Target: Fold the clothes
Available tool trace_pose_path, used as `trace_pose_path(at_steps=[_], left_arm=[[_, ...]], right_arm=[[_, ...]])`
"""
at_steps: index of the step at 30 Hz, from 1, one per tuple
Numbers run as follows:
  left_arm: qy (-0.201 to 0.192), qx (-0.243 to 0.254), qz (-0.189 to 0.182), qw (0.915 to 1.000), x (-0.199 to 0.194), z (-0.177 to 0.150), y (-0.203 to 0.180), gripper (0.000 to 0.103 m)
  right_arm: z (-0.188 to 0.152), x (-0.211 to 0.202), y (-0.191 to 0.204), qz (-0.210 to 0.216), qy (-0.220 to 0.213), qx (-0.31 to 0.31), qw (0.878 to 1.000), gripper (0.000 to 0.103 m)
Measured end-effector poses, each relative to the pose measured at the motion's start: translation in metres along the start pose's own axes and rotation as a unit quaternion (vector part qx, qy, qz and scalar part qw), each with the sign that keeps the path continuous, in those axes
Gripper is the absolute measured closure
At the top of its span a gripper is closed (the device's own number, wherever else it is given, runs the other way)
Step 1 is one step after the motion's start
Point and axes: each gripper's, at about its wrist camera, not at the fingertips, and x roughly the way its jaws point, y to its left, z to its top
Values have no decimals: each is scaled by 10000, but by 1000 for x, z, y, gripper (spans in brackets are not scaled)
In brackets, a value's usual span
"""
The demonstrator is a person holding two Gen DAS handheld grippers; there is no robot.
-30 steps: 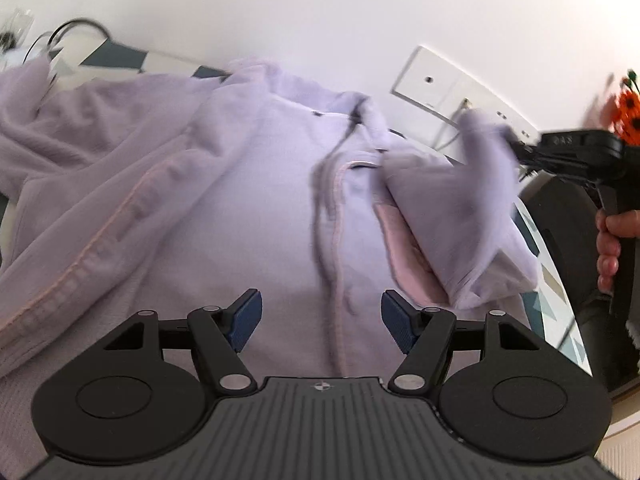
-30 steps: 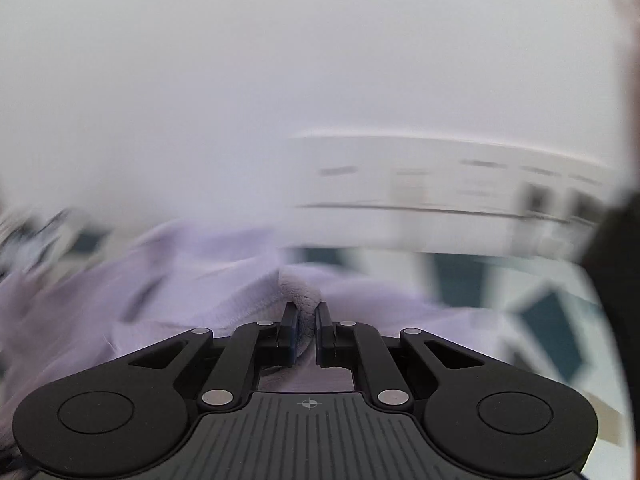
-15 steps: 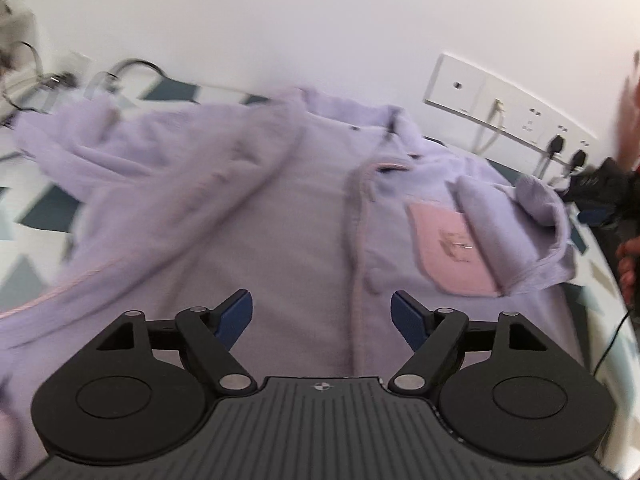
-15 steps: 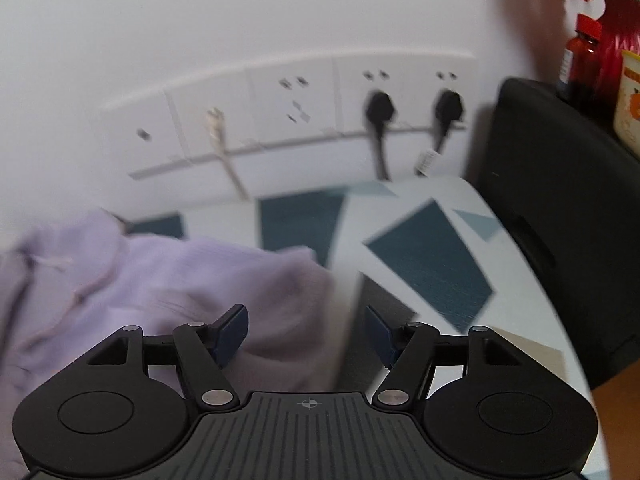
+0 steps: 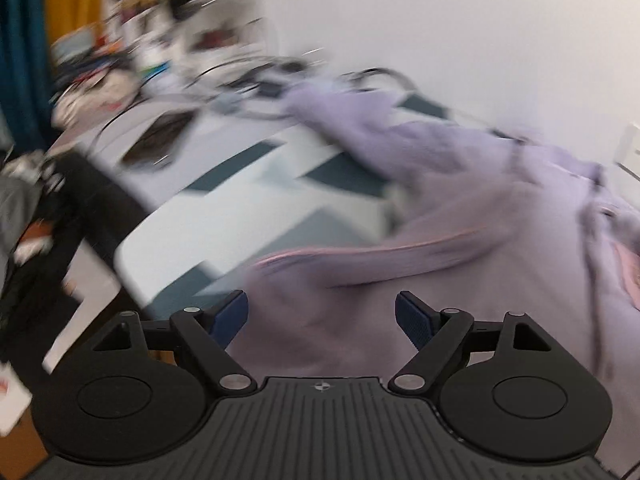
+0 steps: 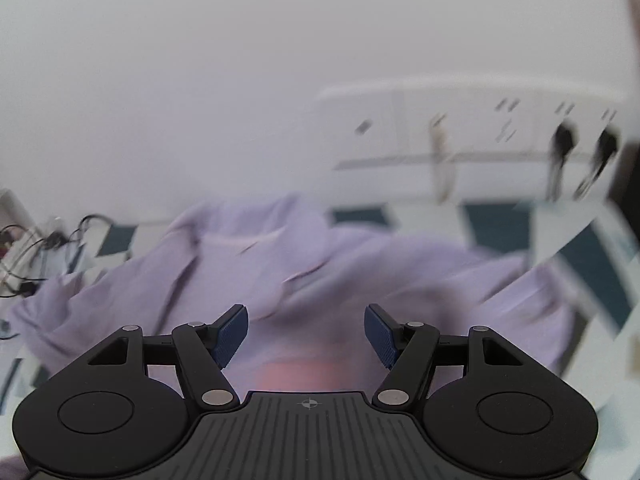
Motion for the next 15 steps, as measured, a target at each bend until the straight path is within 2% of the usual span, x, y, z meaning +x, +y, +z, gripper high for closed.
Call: trace_pose_path(at_steps=[3,5,7,9,11,13,15], left_arm=[[52,-73,95,9999,16,-2,17,20],[115,-65,126,9998,27,-3,26,20],[244,-15,-107,9996,37,-3,29,26],[335,37,-456,9984,40,-3,29,73],[475,63,-653,9967,38,-1,28,84],[434,120,-818,9956,27,1,26,86],[338,283,-1069,9933,10,1,24,87]], right_arm=[[-15,22,42,158,275,79,9995,41],[-24,37,78,246,378,-79,9990,42],[-32,50,119,349,448,-404,9976,42],[-38,66,161,435,550,-843,9940,40],[-52,79,194,368,665,-1156,9904,26],[-65,92,218,156,752,-1454,9864,26],[-75,103,236,-61,820,-1796,9803,31]])
